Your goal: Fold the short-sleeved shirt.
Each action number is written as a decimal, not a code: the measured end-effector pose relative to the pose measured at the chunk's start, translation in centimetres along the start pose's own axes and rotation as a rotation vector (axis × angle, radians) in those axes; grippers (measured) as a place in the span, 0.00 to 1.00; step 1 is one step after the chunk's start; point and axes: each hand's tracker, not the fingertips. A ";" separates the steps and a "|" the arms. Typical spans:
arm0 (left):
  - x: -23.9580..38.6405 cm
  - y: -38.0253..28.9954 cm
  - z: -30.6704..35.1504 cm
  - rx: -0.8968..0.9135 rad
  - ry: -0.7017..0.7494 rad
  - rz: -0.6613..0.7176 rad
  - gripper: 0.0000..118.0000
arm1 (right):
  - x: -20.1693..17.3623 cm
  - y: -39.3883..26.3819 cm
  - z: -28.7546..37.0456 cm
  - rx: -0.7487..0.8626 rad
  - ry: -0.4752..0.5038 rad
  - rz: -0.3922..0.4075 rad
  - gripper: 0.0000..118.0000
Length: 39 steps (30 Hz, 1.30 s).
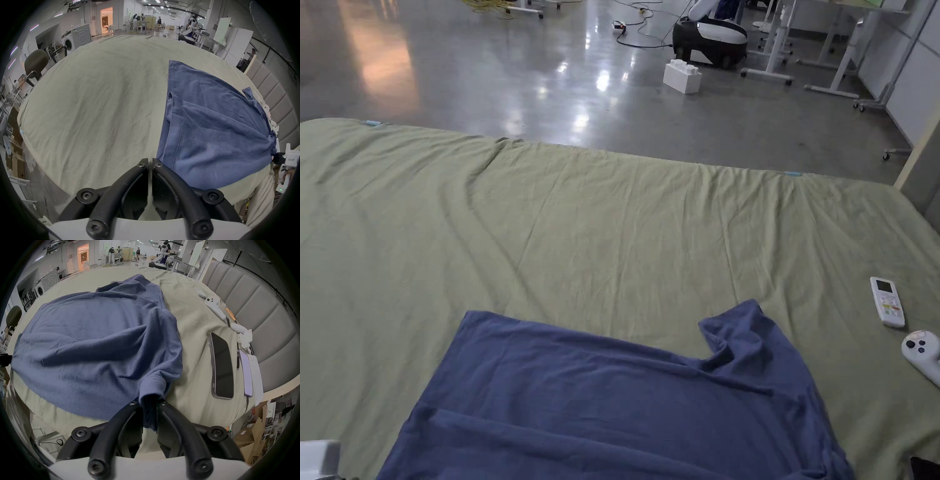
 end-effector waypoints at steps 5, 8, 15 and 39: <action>-0.4 0.3 0.0 -0.002 -0.032 0.022 0.04 | -0.2 0.2 1.5 0.034 -0.070 -0.009 0.50; -1.4 1.1 -0.1 0.004 -0.045 0.024 0.04 | 0.2 1.0 3.2 0.140 -0.097 -0.037 0.58; 0.7 4.1 2.1 0.115 -0.037 -0.027 0.09 | -1.2 5.3 7.8 0.519 -0.097 -0.066 0.70; 13.4 7.7 10.7 0.908 -0.014 -0.173 0.00 | -9.3 11.8 13.3 1.086 -0.049 -0.167 0.01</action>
